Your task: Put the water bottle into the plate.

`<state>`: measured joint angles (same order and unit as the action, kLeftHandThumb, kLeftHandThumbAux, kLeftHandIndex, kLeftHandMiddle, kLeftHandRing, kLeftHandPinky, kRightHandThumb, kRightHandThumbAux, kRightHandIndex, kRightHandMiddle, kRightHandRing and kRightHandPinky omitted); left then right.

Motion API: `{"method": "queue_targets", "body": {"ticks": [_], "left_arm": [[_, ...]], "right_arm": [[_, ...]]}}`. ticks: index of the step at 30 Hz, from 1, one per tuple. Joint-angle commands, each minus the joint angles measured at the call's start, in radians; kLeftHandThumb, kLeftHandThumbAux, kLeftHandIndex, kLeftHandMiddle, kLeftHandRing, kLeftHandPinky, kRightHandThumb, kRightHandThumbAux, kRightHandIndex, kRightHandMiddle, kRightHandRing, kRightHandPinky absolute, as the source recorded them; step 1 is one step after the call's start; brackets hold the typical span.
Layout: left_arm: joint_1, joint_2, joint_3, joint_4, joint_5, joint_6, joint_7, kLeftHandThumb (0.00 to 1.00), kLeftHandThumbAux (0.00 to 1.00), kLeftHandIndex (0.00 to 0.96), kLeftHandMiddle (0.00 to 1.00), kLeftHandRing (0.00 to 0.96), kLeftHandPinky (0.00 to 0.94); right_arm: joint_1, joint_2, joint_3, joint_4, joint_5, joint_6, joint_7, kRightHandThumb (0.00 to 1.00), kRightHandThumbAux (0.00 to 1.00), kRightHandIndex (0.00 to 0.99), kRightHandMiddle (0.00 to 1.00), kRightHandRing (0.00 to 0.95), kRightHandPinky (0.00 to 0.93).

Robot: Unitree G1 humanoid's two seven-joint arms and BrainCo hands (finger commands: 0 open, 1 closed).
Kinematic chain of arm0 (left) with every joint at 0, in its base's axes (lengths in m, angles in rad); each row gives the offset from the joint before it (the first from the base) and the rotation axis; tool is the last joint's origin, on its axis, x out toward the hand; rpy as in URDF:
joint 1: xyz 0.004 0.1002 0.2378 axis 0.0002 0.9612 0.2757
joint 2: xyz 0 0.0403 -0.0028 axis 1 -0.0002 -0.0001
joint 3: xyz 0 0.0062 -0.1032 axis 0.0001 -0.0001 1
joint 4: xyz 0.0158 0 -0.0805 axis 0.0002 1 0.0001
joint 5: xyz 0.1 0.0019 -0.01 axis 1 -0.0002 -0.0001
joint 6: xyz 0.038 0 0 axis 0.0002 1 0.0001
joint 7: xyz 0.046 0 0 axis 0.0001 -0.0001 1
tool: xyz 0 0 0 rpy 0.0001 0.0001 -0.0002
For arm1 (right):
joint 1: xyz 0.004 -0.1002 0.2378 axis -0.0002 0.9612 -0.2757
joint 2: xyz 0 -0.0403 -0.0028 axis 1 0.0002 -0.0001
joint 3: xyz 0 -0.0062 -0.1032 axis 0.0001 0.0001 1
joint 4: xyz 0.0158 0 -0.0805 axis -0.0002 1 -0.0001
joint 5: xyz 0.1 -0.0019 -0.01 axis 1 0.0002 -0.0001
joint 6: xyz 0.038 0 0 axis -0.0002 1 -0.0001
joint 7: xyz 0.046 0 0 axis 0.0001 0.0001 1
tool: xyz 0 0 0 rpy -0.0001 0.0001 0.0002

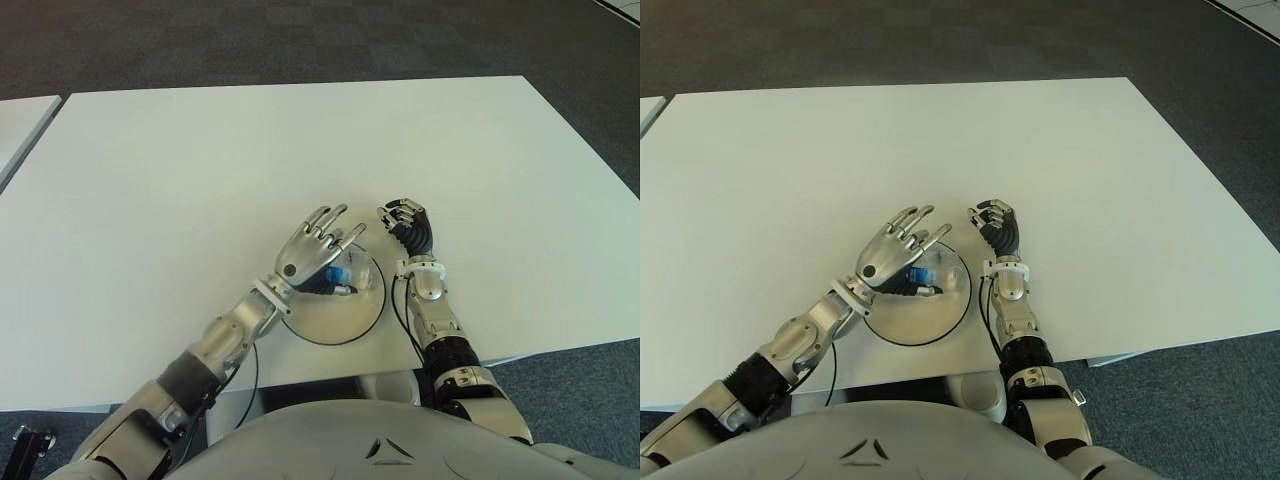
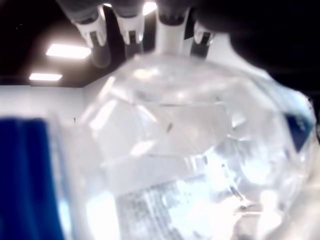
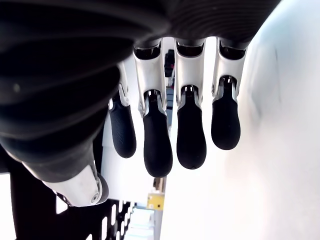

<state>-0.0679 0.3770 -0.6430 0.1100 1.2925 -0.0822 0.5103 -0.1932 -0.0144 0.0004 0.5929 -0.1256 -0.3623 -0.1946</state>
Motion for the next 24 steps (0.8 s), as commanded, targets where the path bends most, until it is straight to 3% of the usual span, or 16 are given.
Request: {"method": "queue_targets", "body": {"ticks": [1, 24], "left_arm": [[-0.009, -0.001, -0.014, 0.022, 0.025, 0.024, 0.015, 0.162, 0.322, 0.000, 0.000, 0.000, 0.000], [-0.017, 0.002, -0.052, 0.045, 0.030, 0.048, 0.002, 0.163, 0.320, 0.000, 0.000, 0.000, 0.000]], "right_arm": [[0.014, -0.001, 0.003, -0.002, -0.002, 0.026, 0.008, 0.707, 0.728, 0.436, 0.643, 0.635, 0.634], [0.014, 0.002, 0.002, -0.008, -0.007, 0.037, -0.009, 0.707, 0.728, 0.435, 0.637, 0.637, 0.643]]}}
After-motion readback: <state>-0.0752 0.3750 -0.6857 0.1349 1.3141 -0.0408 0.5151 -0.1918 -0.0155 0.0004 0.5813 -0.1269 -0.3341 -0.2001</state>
